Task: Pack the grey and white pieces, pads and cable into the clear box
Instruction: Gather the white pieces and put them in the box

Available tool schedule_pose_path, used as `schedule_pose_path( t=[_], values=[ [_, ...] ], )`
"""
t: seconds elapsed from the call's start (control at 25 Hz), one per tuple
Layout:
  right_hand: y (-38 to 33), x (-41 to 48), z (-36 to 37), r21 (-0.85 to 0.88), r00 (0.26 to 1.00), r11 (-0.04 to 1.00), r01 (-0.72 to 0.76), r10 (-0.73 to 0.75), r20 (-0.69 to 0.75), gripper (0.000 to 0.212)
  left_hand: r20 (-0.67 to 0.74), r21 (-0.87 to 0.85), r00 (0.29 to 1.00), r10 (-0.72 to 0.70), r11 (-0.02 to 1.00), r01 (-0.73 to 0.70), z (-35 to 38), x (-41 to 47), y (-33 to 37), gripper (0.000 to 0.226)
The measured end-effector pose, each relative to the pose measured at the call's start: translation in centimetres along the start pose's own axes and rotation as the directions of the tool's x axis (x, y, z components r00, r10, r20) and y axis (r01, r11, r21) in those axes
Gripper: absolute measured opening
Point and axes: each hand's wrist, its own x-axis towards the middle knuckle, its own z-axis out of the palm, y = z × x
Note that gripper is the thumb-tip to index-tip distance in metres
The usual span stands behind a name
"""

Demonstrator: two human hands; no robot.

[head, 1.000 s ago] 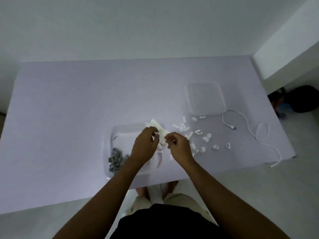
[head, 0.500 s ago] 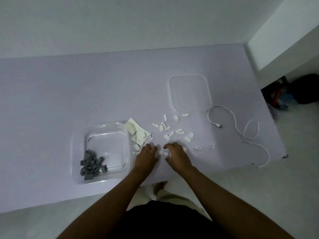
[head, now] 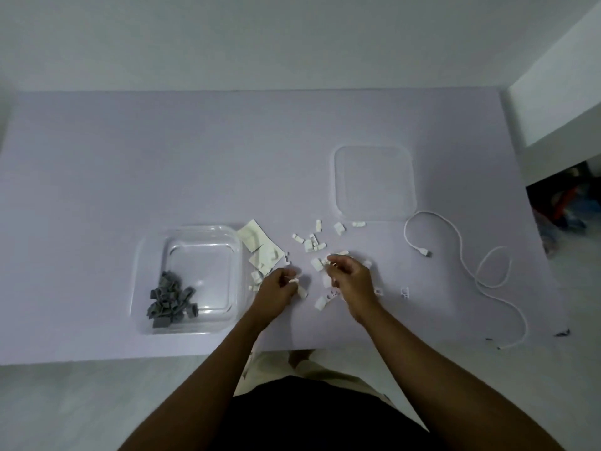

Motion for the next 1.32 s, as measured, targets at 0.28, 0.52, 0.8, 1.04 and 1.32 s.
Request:
schedule_pose_path(
  t=[0.28,0.52,0.8,1.04,1.32],
  values=[
    [-1.4,0.5,-2.7,0.328,0.971,0.914,-0.238,0.212,0.112,0.025,0.394,-0.527,0.892,-0.224,0.74,0.419,-0.8,0.3,1.8,0.015],
    [1.1,0.8,-1.8,-0.671,0.963,0.695,0.258,-0.243,0.118,0.023,0.103,0.628,0.979,0.174,0.752,-0.2,1.0,0.5,1.0,0.033],
    [2.5,1.0,-0.7,-0.791,0.945,0.529,0.307,-0.267,0.189,0.025,0.189,0.732,0.954,0.234,0.614,-0.295,1.6,0.1,-0.2,0.038],
    [0.2,0.9,-0.9,-0.037,0.991,0.991,-0.127,0.128,0.028,0.02,0.098,0.603,0.974,0.202,0.767,-0.22,1.8,0.0,1.3,0.03],
    [-2.0,0.3,-1.1,0.412,0.896,0.831,-0.375,0.211,0.39,0.025,-0.223,0.617,0.965,0.137,0.787,0.031,0.6,-0.9,2.4,0.035]
  ],
)
